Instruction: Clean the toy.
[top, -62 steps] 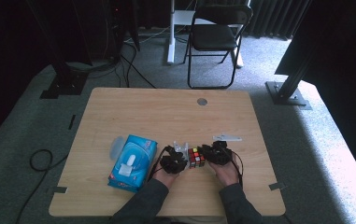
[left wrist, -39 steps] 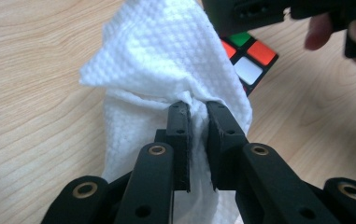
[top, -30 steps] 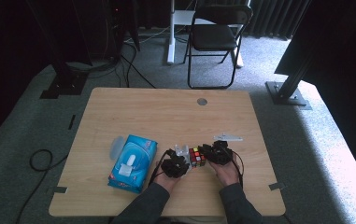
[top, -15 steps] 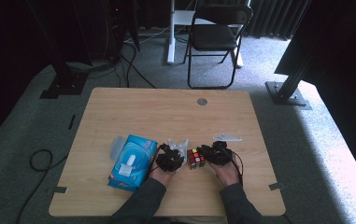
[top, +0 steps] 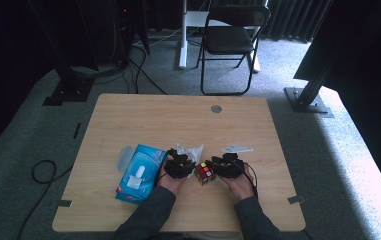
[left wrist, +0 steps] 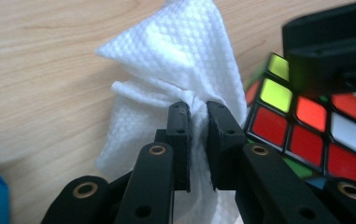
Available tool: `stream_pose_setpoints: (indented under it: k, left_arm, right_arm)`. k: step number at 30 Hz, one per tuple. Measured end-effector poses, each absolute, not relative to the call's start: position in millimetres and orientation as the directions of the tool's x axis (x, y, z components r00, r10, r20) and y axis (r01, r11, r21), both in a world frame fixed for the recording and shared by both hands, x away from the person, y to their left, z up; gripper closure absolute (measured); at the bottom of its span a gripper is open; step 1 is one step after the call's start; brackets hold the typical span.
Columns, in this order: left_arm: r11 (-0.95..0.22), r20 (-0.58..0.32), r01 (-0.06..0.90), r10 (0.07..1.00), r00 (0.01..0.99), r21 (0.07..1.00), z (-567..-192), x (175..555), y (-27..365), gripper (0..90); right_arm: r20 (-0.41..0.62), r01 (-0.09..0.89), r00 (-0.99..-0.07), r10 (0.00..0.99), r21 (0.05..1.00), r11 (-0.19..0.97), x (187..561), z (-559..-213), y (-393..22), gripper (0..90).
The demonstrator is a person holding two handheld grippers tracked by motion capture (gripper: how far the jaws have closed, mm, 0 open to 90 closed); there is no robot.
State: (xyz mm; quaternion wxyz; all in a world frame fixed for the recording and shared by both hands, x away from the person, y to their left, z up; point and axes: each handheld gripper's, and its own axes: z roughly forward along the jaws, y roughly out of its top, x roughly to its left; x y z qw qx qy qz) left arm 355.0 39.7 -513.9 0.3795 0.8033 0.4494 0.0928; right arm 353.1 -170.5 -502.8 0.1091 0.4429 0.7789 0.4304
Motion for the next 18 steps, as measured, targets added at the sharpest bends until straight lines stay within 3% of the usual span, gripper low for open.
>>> stream_pose_setpoints:
  k: [10,18]
  left_arm:
    - [-0.318,-0.209,0.647,0.77,0.603,0.693,-517.4,345.5,30.6,80.4]
    - [-0.312,-0.205,0.644,0.775,0.598,0.699,-514.3,345.7,33.2,79.9]
  right_arm:
    - [0.182,0.596,-0.515,0.838,0.778,0.198,352.3,-497.5,-165.8,55.6]
    - [0.209,0.654,-0.438,0.874,0.741,0.151,350.5,-496.7,-176.5,59.2]
